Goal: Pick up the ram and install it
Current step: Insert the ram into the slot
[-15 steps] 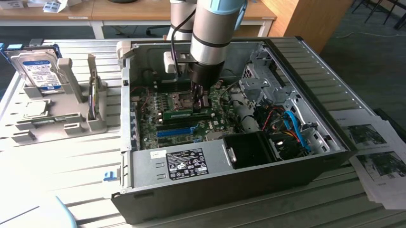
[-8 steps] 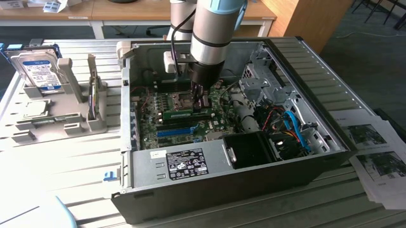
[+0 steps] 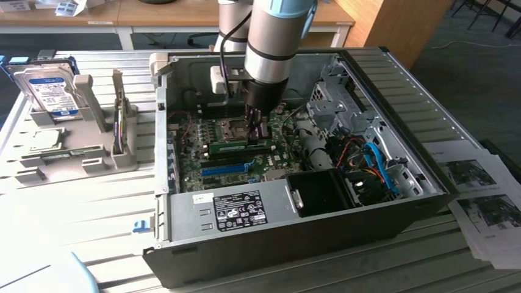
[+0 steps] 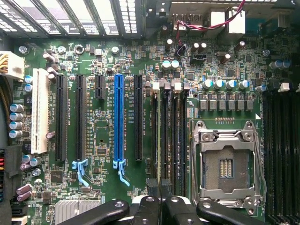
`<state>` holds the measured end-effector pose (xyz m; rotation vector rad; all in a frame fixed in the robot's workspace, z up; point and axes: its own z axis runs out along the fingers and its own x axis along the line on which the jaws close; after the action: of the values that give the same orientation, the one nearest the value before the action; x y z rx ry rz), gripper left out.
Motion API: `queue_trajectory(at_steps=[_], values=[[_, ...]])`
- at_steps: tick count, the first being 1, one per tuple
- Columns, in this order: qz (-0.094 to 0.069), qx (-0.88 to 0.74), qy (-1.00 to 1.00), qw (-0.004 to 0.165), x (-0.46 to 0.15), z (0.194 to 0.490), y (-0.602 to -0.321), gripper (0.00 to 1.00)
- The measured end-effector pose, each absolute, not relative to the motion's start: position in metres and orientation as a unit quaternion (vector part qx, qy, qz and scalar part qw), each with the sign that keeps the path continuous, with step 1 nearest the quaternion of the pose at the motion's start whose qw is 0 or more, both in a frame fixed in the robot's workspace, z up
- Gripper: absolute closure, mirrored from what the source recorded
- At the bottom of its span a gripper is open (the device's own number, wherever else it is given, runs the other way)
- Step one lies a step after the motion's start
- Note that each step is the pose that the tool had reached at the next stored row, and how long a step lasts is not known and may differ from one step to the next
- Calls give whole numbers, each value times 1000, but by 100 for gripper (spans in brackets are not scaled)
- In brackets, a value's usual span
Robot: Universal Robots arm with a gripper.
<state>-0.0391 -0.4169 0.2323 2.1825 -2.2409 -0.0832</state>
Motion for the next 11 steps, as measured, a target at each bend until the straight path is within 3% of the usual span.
queue_trajectory(at_steps=[11], values=[[-27,698,-716,6,-39,234,-417,89]])
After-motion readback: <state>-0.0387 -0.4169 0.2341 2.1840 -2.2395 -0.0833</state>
